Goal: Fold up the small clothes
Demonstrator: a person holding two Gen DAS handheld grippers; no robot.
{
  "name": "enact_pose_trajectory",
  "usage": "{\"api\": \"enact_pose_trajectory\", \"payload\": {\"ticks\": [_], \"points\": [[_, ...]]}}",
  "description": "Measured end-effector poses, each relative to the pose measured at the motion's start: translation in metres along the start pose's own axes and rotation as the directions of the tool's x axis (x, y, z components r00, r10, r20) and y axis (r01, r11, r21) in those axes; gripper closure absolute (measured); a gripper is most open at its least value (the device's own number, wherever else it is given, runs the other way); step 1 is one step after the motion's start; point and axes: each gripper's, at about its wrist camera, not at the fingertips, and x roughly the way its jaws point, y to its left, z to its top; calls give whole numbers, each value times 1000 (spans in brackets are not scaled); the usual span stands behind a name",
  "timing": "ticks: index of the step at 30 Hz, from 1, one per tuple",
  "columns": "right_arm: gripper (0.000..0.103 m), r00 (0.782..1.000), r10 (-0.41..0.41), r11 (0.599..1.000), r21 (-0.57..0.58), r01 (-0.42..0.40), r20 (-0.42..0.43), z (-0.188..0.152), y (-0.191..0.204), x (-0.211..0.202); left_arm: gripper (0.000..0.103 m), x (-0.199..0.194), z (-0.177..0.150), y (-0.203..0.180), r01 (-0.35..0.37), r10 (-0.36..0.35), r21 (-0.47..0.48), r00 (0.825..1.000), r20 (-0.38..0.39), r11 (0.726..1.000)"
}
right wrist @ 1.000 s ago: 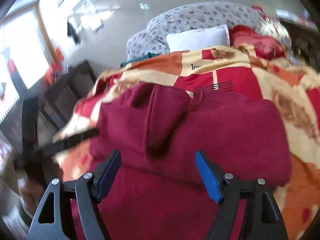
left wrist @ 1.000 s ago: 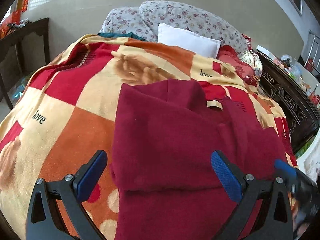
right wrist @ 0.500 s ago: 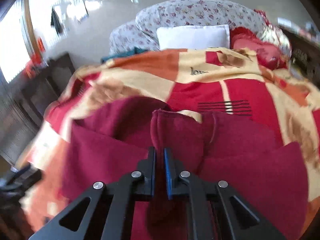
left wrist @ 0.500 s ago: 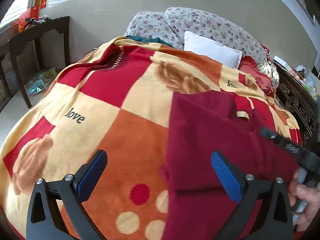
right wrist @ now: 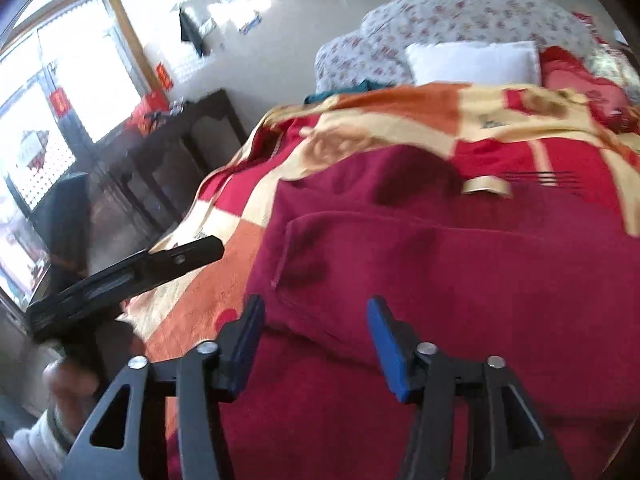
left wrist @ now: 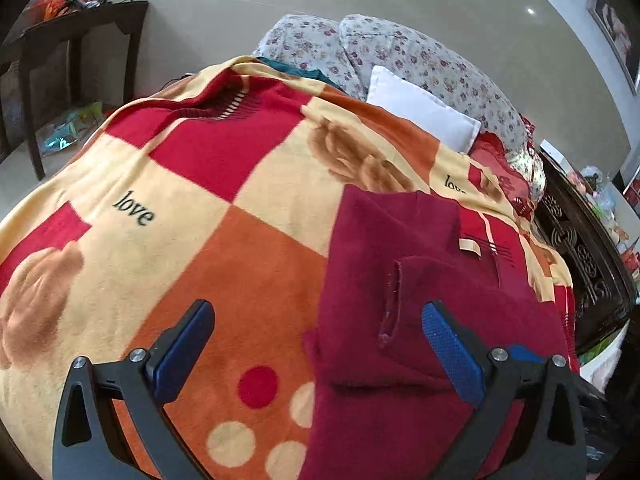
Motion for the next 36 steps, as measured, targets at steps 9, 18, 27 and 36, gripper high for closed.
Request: {"api": "enact_pose_trajectory", "payload": {"ticks": [9, 18, 27, 36], "points": [[31, 984, -156, 980, 140, 143, 87, -29, -75, -73, 1, 36, -1, -63, -73, 71, 189, 997, 14, 979], [31, 948, -278, 942, 235, 238, 156, -36, -113, -118, 98, 51, 0, -85, -116, 119, 281, 993, 5, 953], [45, 928, -353, 923, 204, 326, 117, -4, -117, -96, 98, 31, 29, -58, -157, 149, 235, 987, 52, 959], [53, 897, -431, 881, 168, 443, -103, -26, -159, -58, 98, 54, 17, -49, -184, 188, 236, 982, 7, 954]]}}
